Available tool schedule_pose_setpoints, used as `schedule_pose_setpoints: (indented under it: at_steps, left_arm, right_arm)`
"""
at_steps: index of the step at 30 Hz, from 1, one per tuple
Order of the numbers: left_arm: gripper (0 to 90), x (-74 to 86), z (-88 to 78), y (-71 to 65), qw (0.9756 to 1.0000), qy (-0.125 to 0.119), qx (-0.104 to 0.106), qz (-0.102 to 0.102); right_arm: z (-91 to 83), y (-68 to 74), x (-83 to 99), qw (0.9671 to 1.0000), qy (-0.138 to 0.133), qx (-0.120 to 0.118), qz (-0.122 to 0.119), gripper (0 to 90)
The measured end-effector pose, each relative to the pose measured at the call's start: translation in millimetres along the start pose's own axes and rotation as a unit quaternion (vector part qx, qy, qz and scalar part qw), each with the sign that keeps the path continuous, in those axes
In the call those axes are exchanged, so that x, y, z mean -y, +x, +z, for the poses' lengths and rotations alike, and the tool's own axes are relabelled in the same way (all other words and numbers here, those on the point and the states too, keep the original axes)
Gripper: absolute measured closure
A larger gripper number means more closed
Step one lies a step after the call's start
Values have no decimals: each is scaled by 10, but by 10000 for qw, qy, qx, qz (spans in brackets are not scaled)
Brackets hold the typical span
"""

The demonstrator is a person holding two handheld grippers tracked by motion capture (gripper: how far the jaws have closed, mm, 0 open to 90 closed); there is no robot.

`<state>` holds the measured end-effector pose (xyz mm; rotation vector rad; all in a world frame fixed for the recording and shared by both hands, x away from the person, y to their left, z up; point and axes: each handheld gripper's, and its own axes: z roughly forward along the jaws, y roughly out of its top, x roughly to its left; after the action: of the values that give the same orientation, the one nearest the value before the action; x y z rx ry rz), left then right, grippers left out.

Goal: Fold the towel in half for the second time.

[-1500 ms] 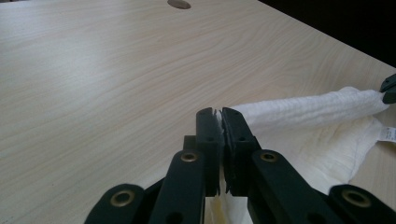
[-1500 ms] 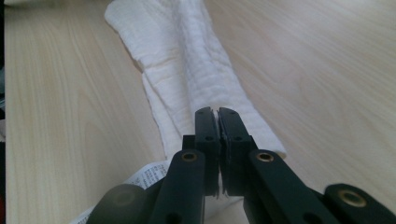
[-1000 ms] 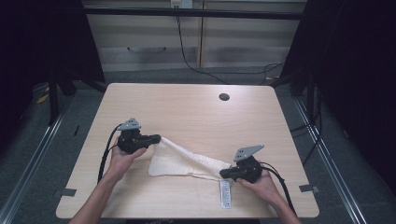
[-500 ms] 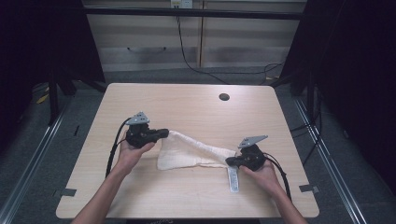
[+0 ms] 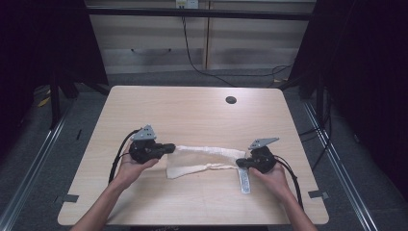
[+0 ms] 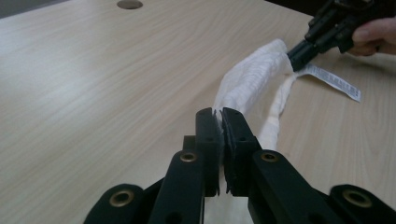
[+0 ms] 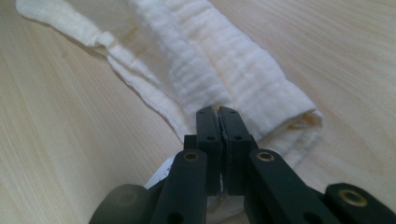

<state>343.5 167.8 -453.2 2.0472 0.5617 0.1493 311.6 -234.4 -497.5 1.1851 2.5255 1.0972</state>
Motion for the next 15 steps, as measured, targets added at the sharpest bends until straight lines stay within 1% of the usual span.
schedule_pose_setpoints:
  at_steps: [1, 4, 5, 7, 10, 12, 13, 15]
  left_arm:
    - [859, 16, -4, -19, 10000, 49, 3, 20]
    - [860, 51, 8, -58, 9999, 118, 48, 38]
    - [860, 60, 13, -70, 9998, 149, 56, 72]
    - [860, 76, 21, -95, 9997, 194, 93, 64]
    - [860, 100, 46, -128, 9994, 307, 103, 113]
    - [860, 126, 53, -165, 9989, 415, 75, 193]
    - [860, 145, 54, -186, 9984, 488, 28, 298]
    - [859, 182, 54, -197, 9980, 556, 66, 299]
  right_arm:
    - [-2, -2, 1, 10000, 4, 13, 13, 881]
    - [6, -18, 13, 9999, -77, -60, 25, 881]
    - [0, -13, 13, 10000, -43, -29, 45, 881]
    - [1, -13, 16, 10000, -53, -21, 28, 881]
    - [1, -11, 16, 10000, -53, -17, 39, 881]
    - [1, -9, 17, 10000, -60, -7, 39, 881]
    - [2, -7, 18, 10000, -69, -2, 26, 881]
    - [2, -5, 18, 10000, -68, 20, 15, 881]
